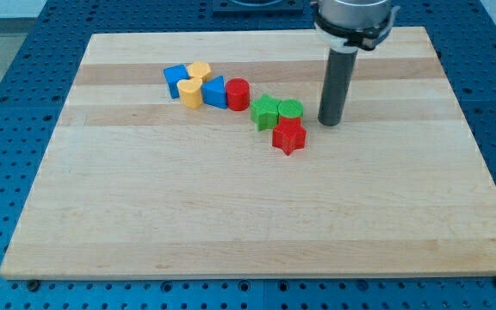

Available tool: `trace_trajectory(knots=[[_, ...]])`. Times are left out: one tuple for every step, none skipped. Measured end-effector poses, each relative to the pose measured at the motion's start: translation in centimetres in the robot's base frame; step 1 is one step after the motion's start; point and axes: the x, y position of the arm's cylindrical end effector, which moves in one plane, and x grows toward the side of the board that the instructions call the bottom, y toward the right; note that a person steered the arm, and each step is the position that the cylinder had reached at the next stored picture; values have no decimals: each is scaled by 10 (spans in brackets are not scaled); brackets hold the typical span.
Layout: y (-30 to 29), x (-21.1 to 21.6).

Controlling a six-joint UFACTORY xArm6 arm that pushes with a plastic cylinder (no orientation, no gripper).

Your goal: Separate the red star and group of blocks

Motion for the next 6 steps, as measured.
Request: trace_trajectory(knots=[[-17,0],[-28,-1],[-46,-2],[-68,-2],[-87,-2],[-103,-2]])
